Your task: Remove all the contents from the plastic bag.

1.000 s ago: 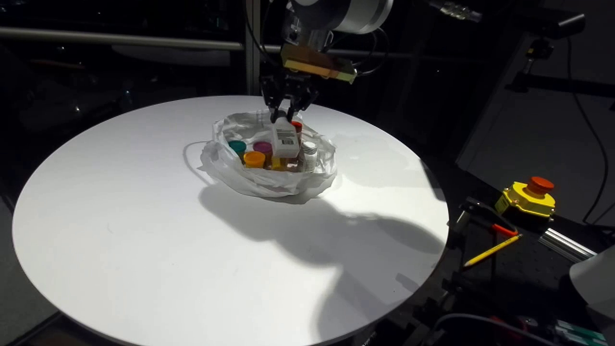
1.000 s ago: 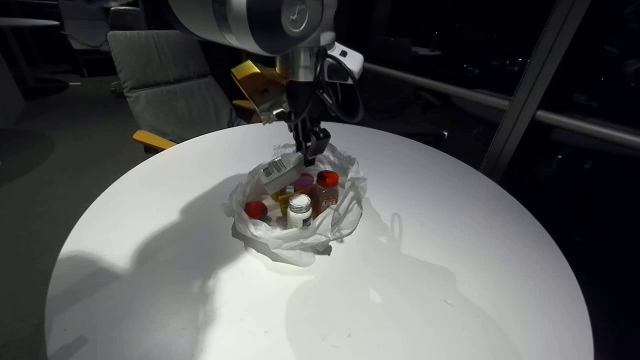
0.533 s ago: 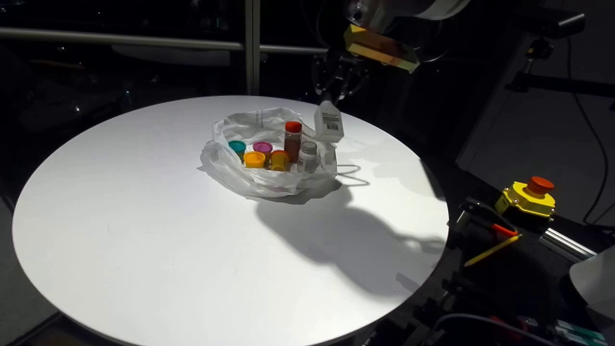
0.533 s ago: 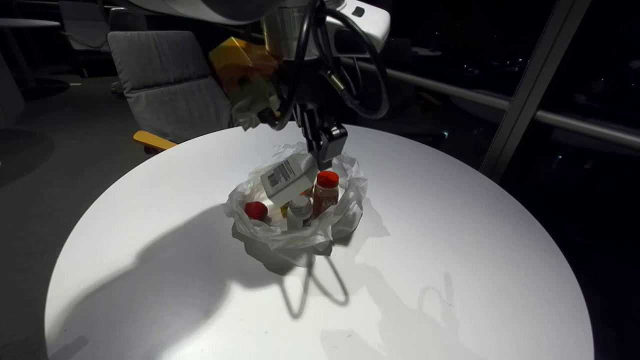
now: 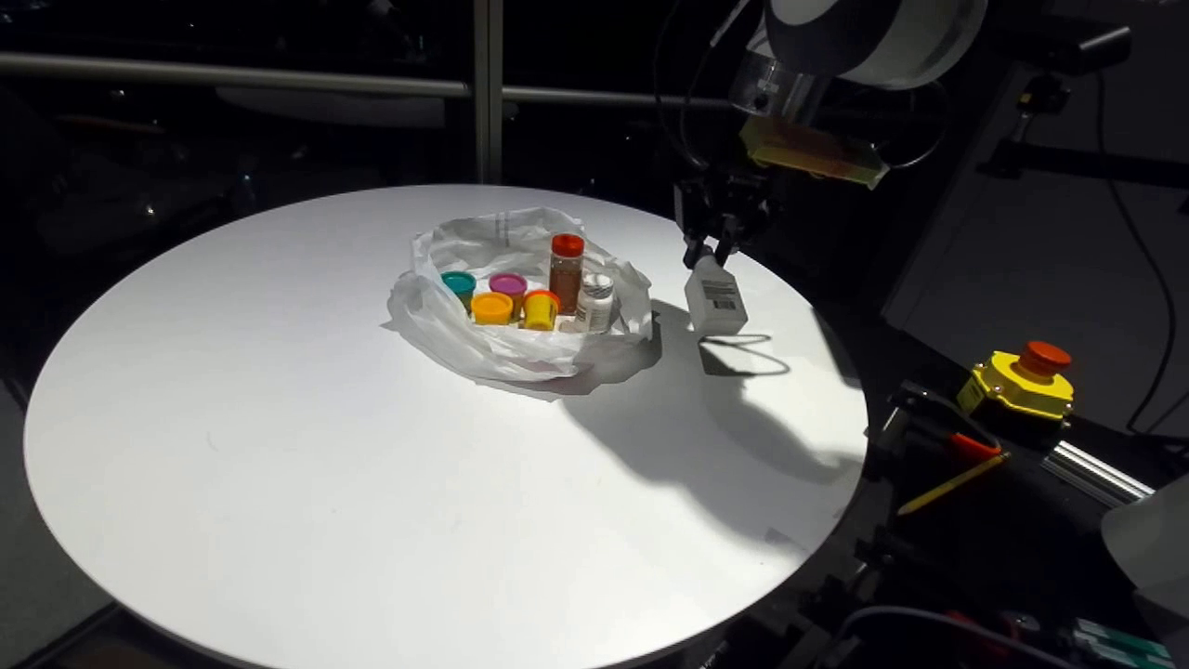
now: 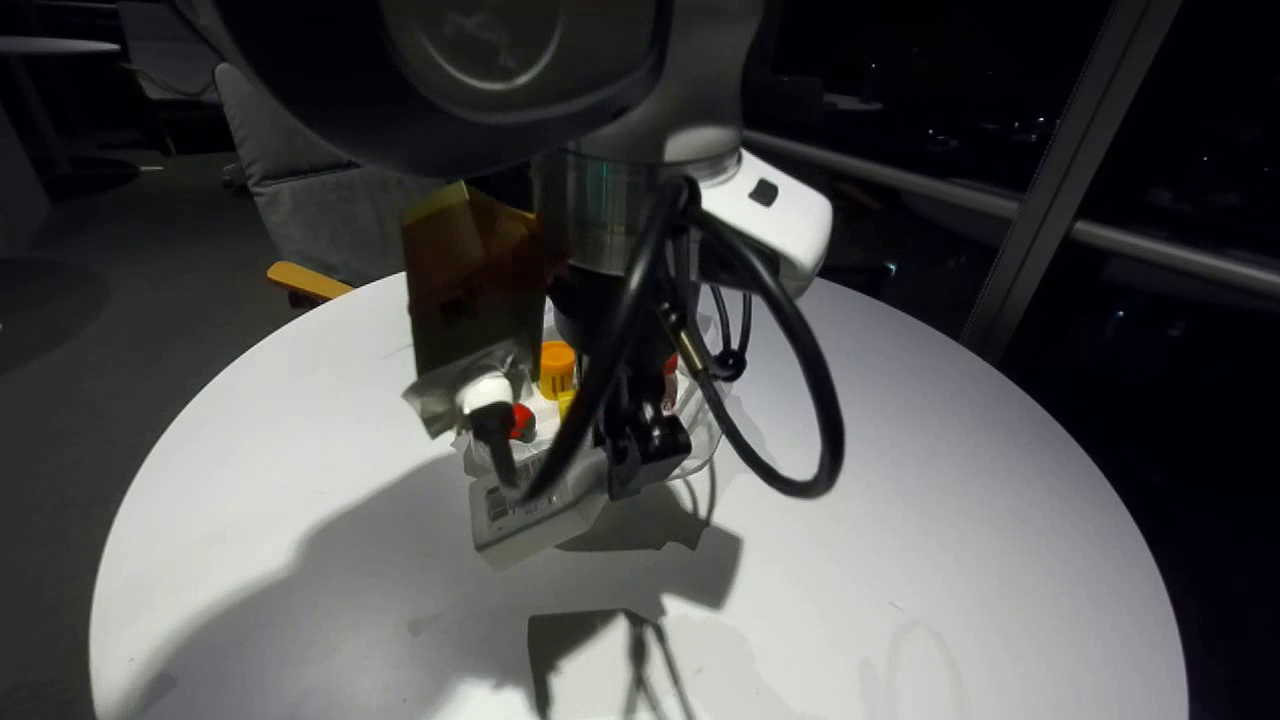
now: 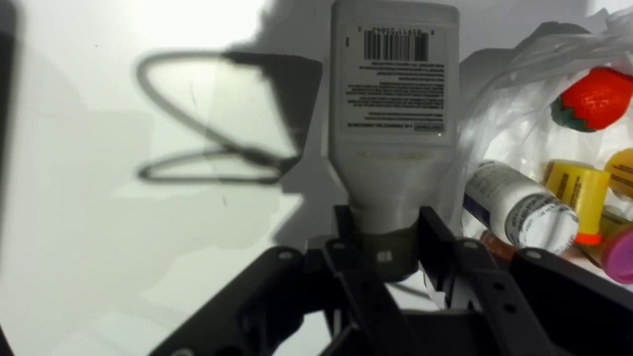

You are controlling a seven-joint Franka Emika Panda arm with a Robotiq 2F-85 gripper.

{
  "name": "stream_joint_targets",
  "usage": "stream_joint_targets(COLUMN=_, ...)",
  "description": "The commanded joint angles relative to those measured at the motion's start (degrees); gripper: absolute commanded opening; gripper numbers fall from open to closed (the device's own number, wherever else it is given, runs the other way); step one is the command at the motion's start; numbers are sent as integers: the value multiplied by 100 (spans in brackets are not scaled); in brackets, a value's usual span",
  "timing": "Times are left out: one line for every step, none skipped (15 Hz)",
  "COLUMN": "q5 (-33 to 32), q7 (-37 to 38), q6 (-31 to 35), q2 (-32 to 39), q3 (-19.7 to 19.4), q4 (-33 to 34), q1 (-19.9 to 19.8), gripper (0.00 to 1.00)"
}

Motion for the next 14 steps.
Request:
stream_joint_targets(q5=126, q7=-225, q6=-493, q2=781, q3=63, q4=669, q1=-267, gripper=11)
stream_joint_targets(q5=38, q7=-148, q6=-585, q2=965, q3=9, q4=817, q1=-278, gripper=11)
stream_joint_targets(q5=-42, q7=-78, q6=-665, q2=1129, q3=-50, q4=946, q1=-281, gripper=11)
stream_joint_targets(q5=-104, q7=-7, q6=-728, q2=1310, q3=-119, q4=1111, q1=-278, gripper=11)
stream_joint_targets(q5=-148, q7=19, q6=-779, q2=1412, q3=-168, q4=1206, q1=-275, gripper=11)
stream_joint_targets(q5=-286, q7=95, q6=-803, q2=1437, q3=-274, q4=1254, q1=-203, gripper=61)
stream_joint_targets(q5=-424, q7=157, q6=-807, q2=1454, q3=-376, q4=1304, q1=-132, gripper=62)
stream_joint_targets(q5=-641, q7=228, q6=-817, q2=1296, q3=-502, q4=1246, q1=-8, gripper=68)
stream_joint_targets(q5=-820, q7=238, q6=-873, q2=1147, q3=-565, q4=1223, q1=61, gripper=75)
stream_joint_targets(q5=-1102, q7=288, q6=-979, q2=866, q3=-656, q4=1105, q1=212, gripper=84)
stream_joint_targets(q5=-1362, q7=363, q6=-1067, q2=663, q3=-715, q4=1047, q1=348, gripper=91)
stream_joint_targets(q5=-1580, q7=361, q6=-1206, q2=446, q3=-692, q4=1002, q1=437, gripper=98)
stream_joint_targets(q5=-1606, q7=175, q6=-1374, q2=280, q3=-499, q4=1033, q1=409, gripper=100)
stream_joint_targets(q5=-1553, q7=2, q6=-1479, q2=125, q3=-293, q4=1057, q1=390, gripper=100)
